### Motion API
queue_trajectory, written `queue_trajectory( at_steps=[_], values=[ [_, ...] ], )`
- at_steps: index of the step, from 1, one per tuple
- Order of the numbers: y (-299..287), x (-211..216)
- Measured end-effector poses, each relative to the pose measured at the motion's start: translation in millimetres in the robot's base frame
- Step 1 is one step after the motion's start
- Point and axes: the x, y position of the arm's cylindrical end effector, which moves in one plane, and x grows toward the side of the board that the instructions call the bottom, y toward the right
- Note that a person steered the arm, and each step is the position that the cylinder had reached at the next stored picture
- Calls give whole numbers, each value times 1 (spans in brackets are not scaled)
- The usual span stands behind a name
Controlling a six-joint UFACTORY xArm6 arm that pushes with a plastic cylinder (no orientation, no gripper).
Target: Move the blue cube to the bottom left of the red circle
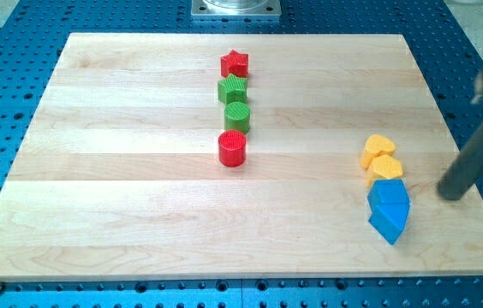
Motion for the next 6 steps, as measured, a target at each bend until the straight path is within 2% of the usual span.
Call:
queue_trajectory(
  at_steps=[1, 3, 4, 5, 6],
  values=[
    [-41, 7],
    [-171, 4],
    [-146, 23],
    [-175, 48],
    [-214, 39]
  ],
)
